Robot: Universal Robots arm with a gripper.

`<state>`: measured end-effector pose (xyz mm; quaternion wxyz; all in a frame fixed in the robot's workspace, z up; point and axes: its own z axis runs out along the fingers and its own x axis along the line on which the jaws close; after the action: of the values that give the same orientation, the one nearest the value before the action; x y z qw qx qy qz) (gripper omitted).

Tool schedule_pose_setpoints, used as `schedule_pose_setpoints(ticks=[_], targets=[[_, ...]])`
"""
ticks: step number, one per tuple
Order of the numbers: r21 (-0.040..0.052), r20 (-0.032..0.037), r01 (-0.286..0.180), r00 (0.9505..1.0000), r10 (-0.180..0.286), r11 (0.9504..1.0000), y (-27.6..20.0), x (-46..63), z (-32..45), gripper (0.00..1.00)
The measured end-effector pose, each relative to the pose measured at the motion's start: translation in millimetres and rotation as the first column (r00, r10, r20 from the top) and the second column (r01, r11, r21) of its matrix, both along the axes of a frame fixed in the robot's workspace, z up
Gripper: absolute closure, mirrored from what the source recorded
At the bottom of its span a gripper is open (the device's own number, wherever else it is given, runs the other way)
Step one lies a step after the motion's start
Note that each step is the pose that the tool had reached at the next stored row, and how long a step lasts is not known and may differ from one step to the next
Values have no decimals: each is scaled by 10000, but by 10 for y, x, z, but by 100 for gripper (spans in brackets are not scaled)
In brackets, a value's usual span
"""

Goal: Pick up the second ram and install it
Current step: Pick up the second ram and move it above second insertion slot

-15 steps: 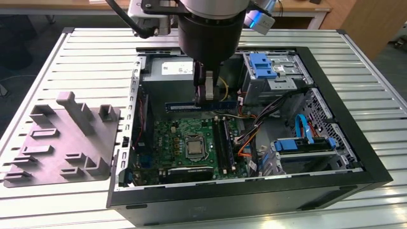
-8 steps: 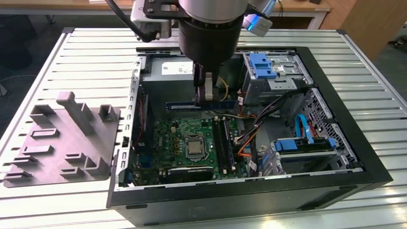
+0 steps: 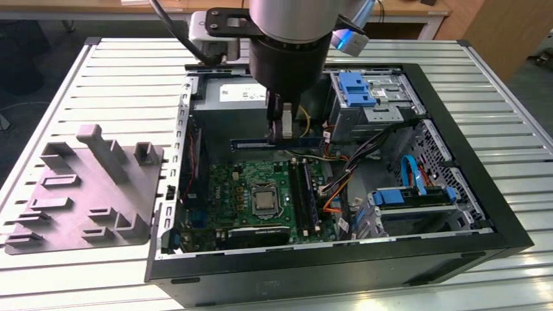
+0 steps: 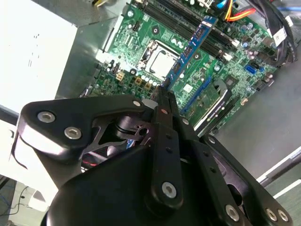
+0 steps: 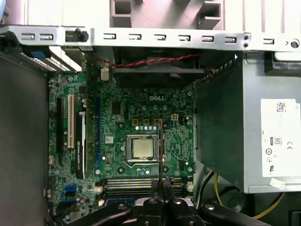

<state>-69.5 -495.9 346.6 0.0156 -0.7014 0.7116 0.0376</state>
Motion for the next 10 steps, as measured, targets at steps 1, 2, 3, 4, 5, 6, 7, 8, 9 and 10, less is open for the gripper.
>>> schedule_pose_setpoints(ticks=[1,2,3,4,5,6,7,8,9,10], targets=[[-1,-1,-1,10000,1,10000,0,19,-4,89],[0,0,-1,10000,1,10000,0,32,-8,89],[0,-1,-1,10000,1,10000,0,42,-13,89],[-2,-1,0,10000,0,10000,0,50,-18,89],[-1,-1,-1,10000,1,10000,0,56,-25,89],[0,0,0,10000,0,10000,-1,59,-36,89],[0,0,0,10000,0,10000,-2,61,-47,89],[0,0,0,10000,0,10000,-5,62,-56,89],[-1,-1,-1,10000,1,10000,-10,64,-63,89],[-1,-1,-1,10000,1,10000,-14,64,-71,89]])
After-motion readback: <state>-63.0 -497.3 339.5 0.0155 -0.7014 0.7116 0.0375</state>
